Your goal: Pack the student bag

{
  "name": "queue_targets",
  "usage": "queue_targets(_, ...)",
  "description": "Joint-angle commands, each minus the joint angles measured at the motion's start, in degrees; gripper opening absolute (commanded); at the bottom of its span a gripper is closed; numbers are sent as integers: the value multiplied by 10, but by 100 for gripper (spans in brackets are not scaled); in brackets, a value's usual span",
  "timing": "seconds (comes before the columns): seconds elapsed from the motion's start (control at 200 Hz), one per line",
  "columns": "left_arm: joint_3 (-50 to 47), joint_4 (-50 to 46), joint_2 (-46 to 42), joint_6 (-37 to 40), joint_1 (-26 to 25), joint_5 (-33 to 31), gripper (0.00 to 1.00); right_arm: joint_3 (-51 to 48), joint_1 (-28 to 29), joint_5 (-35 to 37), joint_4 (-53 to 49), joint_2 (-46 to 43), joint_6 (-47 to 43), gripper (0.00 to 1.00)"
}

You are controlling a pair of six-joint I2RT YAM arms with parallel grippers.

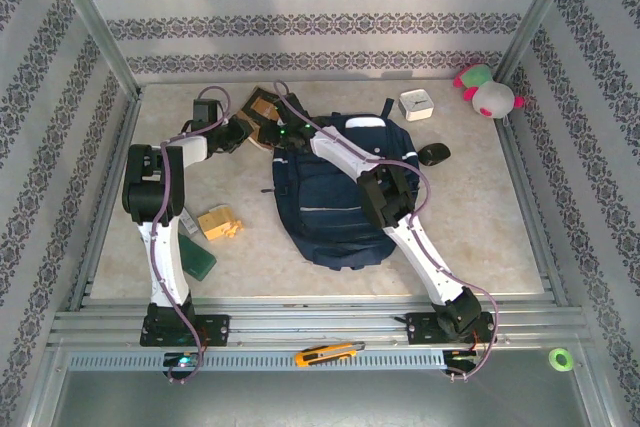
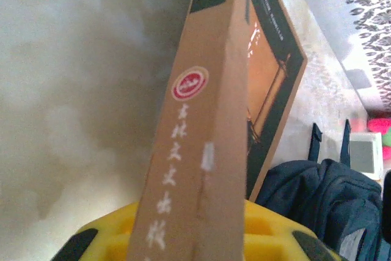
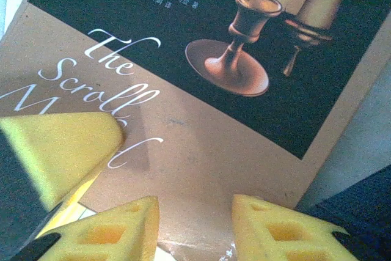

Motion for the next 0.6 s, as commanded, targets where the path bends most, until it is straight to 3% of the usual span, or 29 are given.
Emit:
queue_targets(0.0,18,-31,-42,56,-17,-40,0,-45,7,-15,-14,-45,-2,40)
queue_targets(0.29,-73,-46,-236,154,-17,-92,0,-208,6,8,100,-230,-34,57)
queue_targets(0.42,-140,-9,-349,167,-18,-51,0,-322,7,7,173,-343,-63,60)
queue_targets(0.6,-222,35,-500,154,-35,20,0,-557,8,4,340,-532,-89,67)
